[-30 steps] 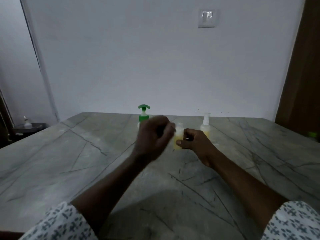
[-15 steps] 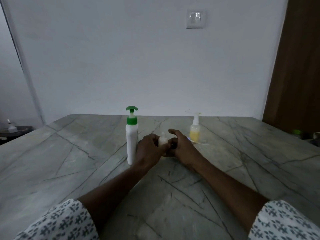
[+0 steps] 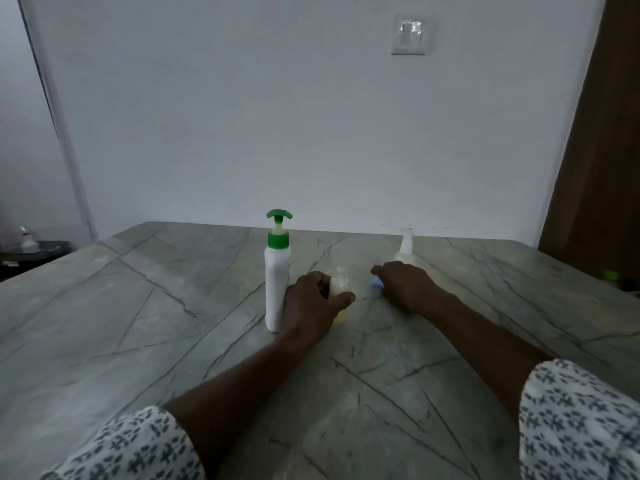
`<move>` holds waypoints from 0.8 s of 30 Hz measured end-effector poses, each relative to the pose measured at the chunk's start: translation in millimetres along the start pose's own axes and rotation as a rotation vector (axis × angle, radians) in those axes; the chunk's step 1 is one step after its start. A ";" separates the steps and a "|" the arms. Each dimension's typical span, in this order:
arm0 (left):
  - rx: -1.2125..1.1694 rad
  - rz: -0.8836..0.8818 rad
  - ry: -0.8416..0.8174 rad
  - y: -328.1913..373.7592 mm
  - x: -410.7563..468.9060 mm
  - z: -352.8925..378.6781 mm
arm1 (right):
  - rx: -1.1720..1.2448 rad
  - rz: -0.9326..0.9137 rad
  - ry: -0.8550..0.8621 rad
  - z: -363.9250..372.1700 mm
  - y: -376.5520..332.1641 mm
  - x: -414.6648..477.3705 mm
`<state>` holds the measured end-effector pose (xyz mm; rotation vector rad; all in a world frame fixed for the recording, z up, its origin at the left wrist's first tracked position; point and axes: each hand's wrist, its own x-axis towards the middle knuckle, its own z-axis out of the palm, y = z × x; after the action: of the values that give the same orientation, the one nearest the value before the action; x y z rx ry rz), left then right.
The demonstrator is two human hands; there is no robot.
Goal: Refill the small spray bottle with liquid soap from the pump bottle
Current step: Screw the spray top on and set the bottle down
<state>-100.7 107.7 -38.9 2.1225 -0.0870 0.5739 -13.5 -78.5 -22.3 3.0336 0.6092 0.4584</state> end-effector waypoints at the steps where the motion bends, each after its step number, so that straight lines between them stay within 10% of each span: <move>1: -0.001 0.001 -0.003 -0.3 0.0 0.4 | -0.050 -0.017 0.007 4.2 -3.0 2.4; 9: 0.020 0.014 -0.002 -1.7 -0.2 2.5 | -0.064 -0.005 0.130 -1.2 -15.0 8.4; 18: -0.037 -0.008 -0.034 1.8 -3.9 -1.9 | 1.213 0.057 0.553 -78.4 -14.6 -19.1; 24: -0.055 -0.014 -0.015 3.8 -3.9 -2.3 | 1.310 -0.090 0.630 -83.4 -40.4 -22.2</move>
<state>-106.0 106.7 -36.7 2.0726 -0.0951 0.5411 -72.1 -53.2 48.5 3.9027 1.5838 1.5638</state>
